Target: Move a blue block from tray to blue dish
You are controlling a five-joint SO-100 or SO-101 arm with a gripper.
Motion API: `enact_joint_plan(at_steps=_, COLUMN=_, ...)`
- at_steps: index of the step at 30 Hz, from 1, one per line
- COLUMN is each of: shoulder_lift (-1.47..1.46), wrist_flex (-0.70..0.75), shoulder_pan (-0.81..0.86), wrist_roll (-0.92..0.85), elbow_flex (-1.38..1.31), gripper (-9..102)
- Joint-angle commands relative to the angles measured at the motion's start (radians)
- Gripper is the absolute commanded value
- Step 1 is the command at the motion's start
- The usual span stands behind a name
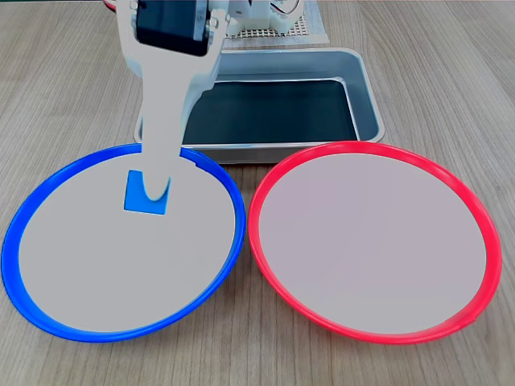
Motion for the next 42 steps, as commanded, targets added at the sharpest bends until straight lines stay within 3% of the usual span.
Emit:
enact_joint_plan(at_steps=1, shoulder_lift=-0.025, wrist_flex=0.118, shoulder_pan=0.014, wrist_roll=-0.137, elbow_flex=-0.094, gripper=0)
enact_joint_plan(at_steps=3, shoulder_lift=-0.037, wrist_flex=0.166, shoulder_pan=0.014, wrist_roll=-0.201, elbow_flex=-0.124, gripper=7)
enact_joint_plan(at_steps=9, shoulder_lift=-0.029, wrist_flex=0.147, shoulder_pan=0.026, wrist_roll=-0.152, elbow_flex=-0.176, gripper=28)
enact_joint_plan(at_steps=12, shoulder_lift=0.014, wrist_flex=0.069, shoulder_pan=0.018, wrist_roll=-0.071, elbow_flex=-0.175, gripper=31)
enact_joint_plan(at_steps=14, shoulder_lift=0.063, wrist_flex=-0.009, shoulder_pan=0.008, wrist_roll=0.031, elbow_flex=-0.161, gripper=28)
enact_joint_plan(at_steps=18, shoulder_lift=0.233, wrist_flex=-0.153, shoulder_pan=-0.044, wrist_roll=0.268, elbow_flex=-0.118, gripper=0)
enact_joint_plan(at_steps=24, shoulder_lift=0.607, wrist_flex=-0.522, shoulder_pan=-0.103, wrist_roll=0.681, elbow_flex=0.164, gripper=0)
enact_joint_plan(at_steps=26, shoulder_lift=0.778, wrist_flex=-0.54, shoulder_pan=-0.126, wrist_roll=0.709, elbow_flex=0.29, gripper=0)
enact_joint_plan(at_steps=30, shoulder_lift=1.169, wrist_flex=-0.37, shoulder_pan=-0.169, wrist_roll=0.666, elbow_flex=0.603, gripper=-1)
enact_joint_plan(at_steps=33, shoulder_lift=1.437, wrist_flex=-0.026, shoulder_pan=-0.193, wrist_roll=0.577, elbow_flex=0.778, gripper=-1)
enact_joint_plan(at_steps=36, shoulder_lift=1.628, wrist_flex=0.221, shoulder_pan=-0.201, wrist_roll=0.515, elbow_flex=0.936, gripper=-1)
enact_joint_plan(at_steps=42, shoulder_lift=1.859, wrist_flex=0.518, shoulder_pan=-0.153, wrist_roll=0.443, elbow_flex=1.18, gripper=0)
